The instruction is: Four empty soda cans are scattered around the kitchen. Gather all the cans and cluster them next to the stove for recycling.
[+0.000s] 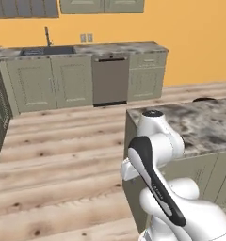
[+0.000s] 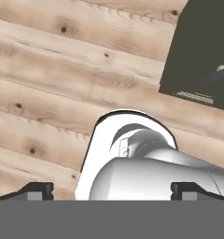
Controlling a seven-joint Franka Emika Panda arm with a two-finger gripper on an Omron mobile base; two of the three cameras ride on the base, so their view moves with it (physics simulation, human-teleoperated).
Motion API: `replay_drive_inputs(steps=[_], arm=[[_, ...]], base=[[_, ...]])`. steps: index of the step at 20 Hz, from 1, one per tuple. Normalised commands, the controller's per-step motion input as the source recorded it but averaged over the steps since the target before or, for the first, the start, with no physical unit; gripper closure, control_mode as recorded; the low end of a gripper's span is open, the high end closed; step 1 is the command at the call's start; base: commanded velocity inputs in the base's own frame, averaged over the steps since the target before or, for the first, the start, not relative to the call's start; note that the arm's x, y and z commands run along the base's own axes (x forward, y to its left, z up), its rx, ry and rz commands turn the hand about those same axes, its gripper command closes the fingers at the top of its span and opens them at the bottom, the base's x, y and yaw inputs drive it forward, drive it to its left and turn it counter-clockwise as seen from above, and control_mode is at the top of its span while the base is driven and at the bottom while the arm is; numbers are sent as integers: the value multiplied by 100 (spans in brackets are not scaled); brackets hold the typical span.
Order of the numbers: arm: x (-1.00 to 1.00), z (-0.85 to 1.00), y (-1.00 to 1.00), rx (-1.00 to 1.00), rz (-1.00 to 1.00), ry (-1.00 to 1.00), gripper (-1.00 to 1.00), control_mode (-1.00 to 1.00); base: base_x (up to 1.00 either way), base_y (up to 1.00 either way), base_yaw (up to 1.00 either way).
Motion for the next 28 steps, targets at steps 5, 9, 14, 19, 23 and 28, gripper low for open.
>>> replay_drive_inputs(steps=[5, 9, 14, 19, 23, 28], arm=[[0, 0, 0, 0, 0, 0, -100, 100], [0, 0, 0, 0, 0, 0, -100, 100], [0, 0, 0, 0, 0, 0, -100, 100], [0, 0, 0, 0, 0, 0, -100, 100], [0, 0, 0, 0, 0, 0, -100, 100], [0, 0, 0, 0, 0, 0, -100, 100]], base=[[64, 27, -35], [66, 33, -22], [52, 55, -1], [39, 63, 0], [20, 68, 0], [7, 70, 0]])
